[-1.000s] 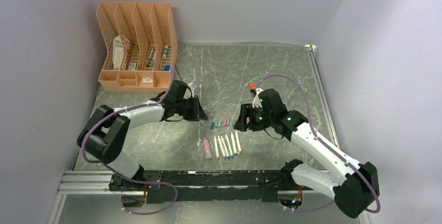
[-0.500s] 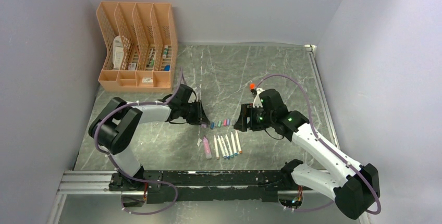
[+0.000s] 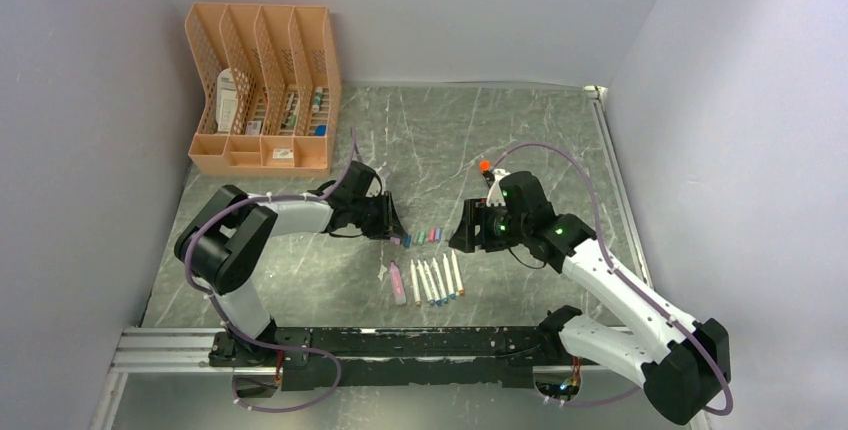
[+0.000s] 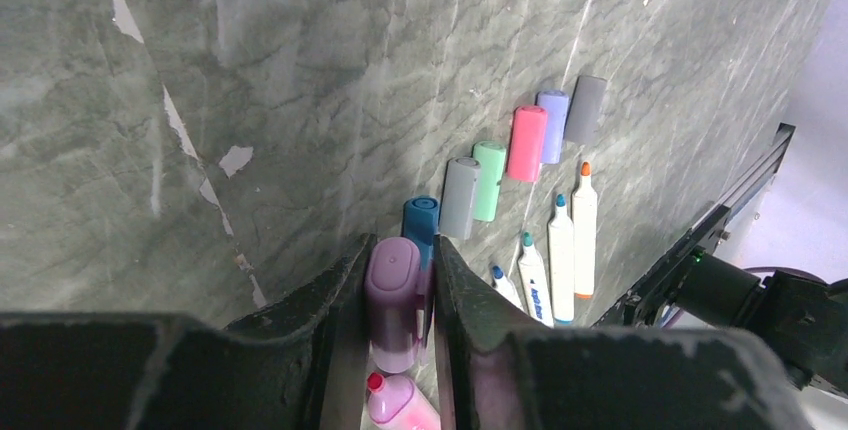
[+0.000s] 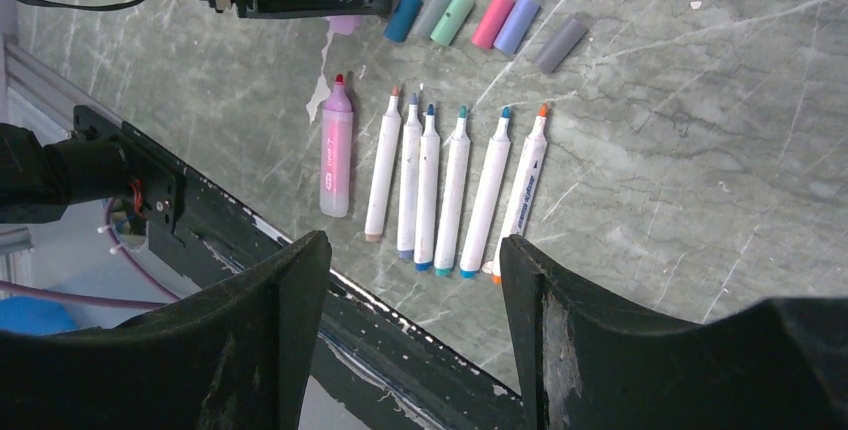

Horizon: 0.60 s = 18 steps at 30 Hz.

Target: Open the pen caps

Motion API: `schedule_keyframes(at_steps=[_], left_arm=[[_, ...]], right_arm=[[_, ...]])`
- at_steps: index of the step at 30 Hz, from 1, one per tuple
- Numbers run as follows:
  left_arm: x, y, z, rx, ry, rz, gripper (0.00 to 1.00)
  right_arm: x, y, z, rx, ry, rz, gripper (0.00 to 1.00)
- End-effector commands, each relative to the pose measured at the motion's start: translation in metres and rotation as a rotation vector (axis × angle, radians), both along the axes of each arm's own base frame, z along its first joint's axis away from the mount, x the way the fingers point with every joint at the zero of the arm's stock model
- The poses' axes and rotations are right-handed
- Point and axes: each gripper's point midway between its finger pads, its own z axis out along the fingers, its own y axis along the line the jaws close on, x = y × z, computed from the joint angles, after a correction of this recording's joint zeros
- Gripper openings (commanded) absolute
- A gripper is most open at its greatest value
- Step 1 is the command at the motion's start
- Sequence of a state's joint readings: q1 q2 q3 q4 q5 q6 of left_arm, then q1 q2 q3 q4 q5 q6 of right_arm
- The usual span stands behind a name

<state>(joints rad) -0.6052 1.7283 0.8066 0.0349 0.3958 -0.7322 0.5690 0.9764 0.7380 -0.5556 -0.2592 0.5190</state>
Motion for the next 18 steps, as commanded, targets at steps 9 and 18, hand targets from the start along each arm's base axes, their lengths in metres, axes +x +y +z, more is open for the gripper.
schedule_keyframes(at_steps=[9,18], left_arm=[[0.01,0.002,0.006,0.056,-0.03,0.031,0.51],[0.015,0.022,0.039,0.144,-0.093,0.069,0.53]], right_arm=[[-0.005,-0.002,0.001,0.013,0.002,0.004,0.63],[0.005,0.0,0.003,0.0,-0.01,-0.016,0.63]])
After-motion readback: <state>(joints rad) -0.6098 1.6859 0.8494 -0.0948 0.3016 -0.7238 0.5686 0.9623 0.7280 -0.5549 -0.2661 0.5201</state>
